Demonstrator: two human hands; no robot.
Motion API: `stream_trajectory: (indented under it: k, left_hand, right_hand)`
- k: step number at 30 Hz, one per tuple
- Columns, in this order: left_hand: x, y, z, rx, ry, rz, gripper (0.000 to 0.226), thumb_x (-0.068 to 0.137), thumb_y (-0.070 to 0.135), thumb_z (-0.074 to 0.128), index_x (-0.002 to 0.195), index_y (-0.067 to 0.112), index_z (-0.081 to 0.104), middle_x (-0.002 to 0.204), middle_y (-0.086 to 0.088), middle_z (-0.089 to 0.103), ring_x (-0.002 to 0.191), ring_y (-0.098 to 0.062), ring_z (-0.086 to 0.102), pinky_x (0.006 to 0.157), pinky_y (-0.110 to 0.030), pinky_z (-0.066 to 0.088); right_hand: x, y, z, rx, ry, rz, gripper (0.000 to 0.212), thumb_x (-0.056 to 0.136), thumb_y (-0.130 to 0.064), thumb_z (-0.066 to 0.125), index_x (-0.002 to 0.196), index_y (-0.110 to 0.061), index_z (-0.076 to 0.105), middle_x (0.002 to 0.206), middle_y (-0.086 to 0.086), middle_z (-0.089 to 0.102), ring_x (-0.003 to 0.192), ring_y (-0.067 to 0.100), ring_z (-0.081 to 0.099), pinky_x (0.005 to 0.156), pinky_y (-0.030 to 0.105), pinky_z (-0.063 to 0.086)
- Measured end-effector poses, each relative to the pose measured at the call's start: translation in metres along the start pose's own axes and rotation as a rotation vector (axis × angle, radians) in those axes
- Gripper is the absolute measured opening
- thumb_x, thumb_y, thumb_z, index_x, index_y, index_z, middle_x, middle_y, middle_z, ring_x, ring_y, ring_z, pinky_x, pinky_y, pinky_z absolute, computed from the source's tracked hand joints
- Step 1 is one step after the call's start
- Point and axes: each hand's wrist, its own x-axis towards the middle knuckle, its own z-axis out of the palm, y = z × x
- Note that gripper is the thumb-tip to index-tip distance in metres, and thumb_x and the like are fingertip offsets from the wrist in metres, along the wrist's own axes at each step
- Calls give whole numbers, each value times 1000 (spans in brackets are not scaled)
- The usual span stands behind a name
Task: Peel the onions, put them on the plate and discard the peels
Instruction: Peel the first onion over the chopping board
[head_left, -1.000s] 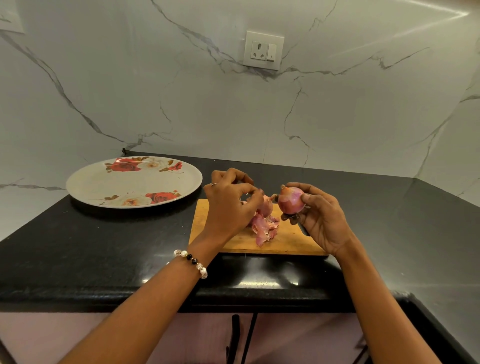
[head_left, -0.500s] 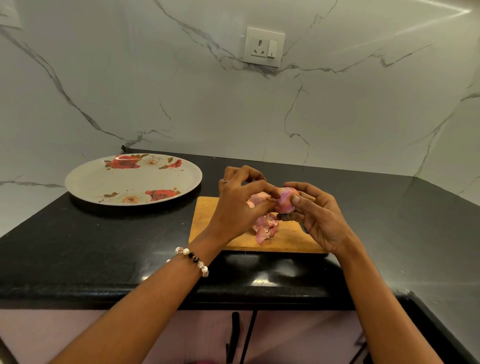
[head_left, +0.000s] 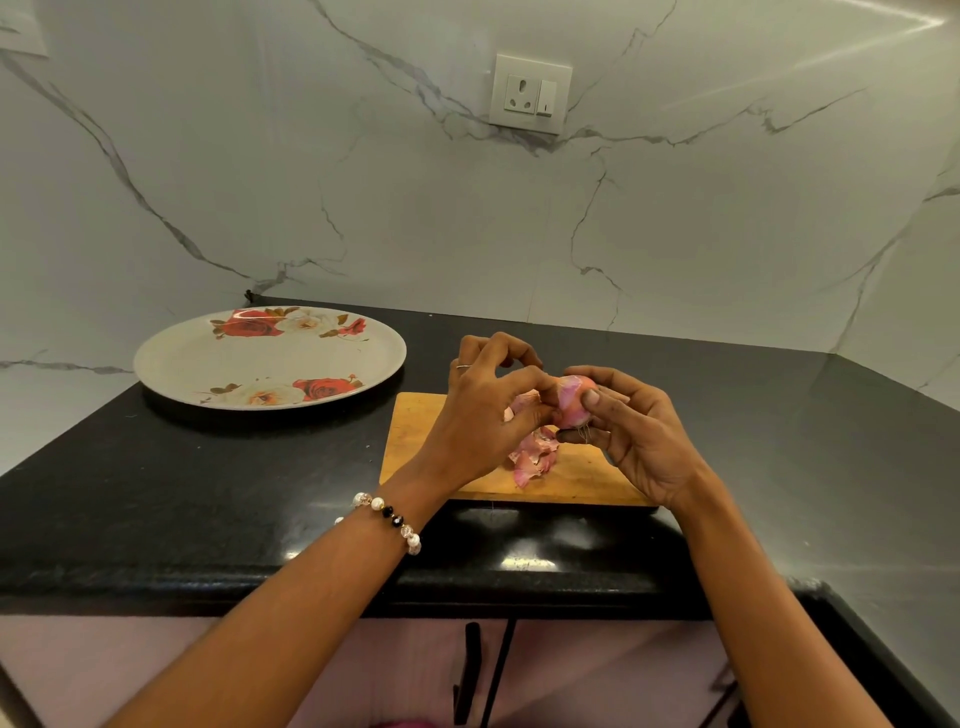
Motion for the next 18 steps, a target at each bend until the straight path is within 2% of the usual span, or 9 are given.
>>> stream_trajectory:
  k: [4, 8, 11, 15, 18]
  left_hand:
    - [2, 1, -1, -10, 44, -14, 17, 77, 33, 73, 90, 22, 71, 102, 1, 55, 102, -6, 34, 79, -28, 38]
    - [2, 1, -1, 0, 61, 9, 13, 76, 30, 74, 87, 23, 72, 99, 1, 57, 100, -5, 35, 74, -34, 43]
    - [2, 1, -3, -7, 76, 10, 10, 74, 28, 75, 82, 22, 73, 97, 1, 58, 99, -5, 34, 73, -32, 41]
    - [2, 0, -4, -16, 72, 15, 12, 74, 29, 75, 83, 21, 74, 98, 0, 58, 99, -6, 36, 74, -29, 39]
    - [2, 0, -3, -6, 52, 16, 12, 76, 29, 74, 86, 22, 75, 101, -1, 58, 101, -7, 36, 75, -30, 40]
  right_hand:
    - [-1, -1, 1, 25, 3, 5, 60, 71, -27, 84, 120, 0, 62, 110, 21, 70, 95, 34, 71, 75, 38, 63]
    - [-1, -1, 1, 24, -3, 14, 52, 73, -23, 80, 118, -1, 64, 111, 21, 69, 96, 34, 71, 73, 36, 63]
    - [-1, -2, 3, 19, 13, 23, 48, 74, -19, 74, 117, -1, 64, 109, 20, 70, 94, 33, 72, 71, 35, 63]
    - [-1, -2, 3, 11, 21, 30, 49, 73, -20, 74, 117, -1, 64, 109, 20, 70, 95, 34, 72, 71, 36, 63]
    - [0, -1, 1, 12, 14, 31, 59, 68, -27, 86, 117, -1, 65, 112, 22, 69, 96, 35, 71, 72, 37, 63]
